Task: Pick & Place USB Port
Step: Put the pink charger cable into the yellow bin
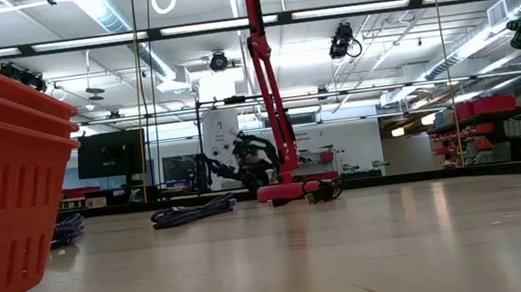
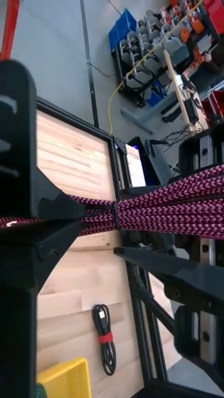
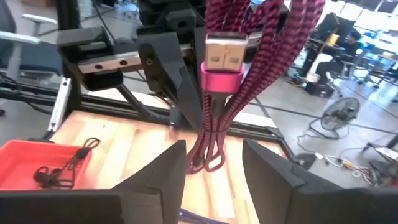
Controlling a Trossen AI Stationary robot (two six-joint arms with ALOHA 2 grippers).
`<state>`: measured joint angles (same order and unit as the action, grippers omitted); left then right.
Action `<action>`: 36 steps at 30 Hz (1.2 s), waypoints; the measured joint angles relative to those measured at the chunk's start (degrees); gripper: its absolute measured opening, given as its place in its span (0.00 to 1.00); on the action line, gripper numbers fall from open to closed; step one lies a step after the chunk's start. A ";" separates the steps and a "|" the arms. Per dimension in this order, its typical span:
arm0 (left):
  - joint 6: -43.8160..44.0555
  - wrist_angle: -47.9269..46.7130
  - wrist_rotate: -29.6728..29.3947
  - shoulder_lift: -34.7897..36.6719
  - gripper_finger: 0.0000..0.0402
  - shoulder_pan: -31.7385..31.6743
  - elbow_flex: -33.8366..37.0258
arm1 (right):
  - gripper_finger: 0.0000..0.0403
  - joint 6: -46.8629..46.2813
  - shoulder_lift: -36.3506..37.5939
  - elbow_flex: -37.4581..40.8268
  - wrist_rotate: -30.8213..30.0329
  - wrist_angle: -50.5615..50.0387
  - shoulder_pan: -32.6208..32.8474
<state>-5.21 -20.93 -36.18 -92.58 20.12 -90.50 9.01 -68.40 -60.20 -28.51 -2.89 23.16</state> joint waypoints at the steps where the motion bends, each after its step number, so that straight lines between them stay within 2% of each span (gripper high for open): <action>1: 0.02 0.18 0.32 0.00 0.00 0.00 0.00 | 0.40 -0.01 0.00 0.00 -0.01 0.12 0.00; 10: 0.96 1.13 2.62 0.00 0.00 -0.07 0.00 | 0.40 1.17 0.00 0.00 2.66 5.17 -0.44; 14: 1.09 1.39 2.89 0.00 0.00 -0.37 0.00 | 0.40 1.14 0.00 0.00 6.48 7.76 -1.16; 16: 1.07 1.96 3.23 0.00 0.00 -0.46 0.00 | 0.38 0.84 0.00 0.00 6.06 8.06 -1.37; 18: 1.07 2.28 3.25 0.00 0.00 -0.46 0.00 | 0.33 1.08 0.00 0.00 4.18 7.76 -1.43; 22: 1.07 1.91 3.21 0.00 0.00 -0.50 0.00 | 0.07 1.98 0.03 0.00 4.20 6.00 -1.69; 27: 1.60 2.00 3.23 0.00 0.01 -0.87 0.00 | 0.05 1.18 0.07 0.00 4.36 6.38 -1.73; 31: 3.93 1.33 3.46 0.00 0.07 -1.61 0.00 | 0.05 1.20 0.04 0.00 3.82 6.12 -1.77; 36: 4.50 1.13 3.47 0.00 0.21 -1.97 0.00 | 0.05 0.89 0.04 0.00 3.66 5.45 -1.77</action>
<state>-0.71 -19.80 -32.71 -92.58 18.15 -90.50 9.89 -68.36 -60.20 -24.85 2.56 21.39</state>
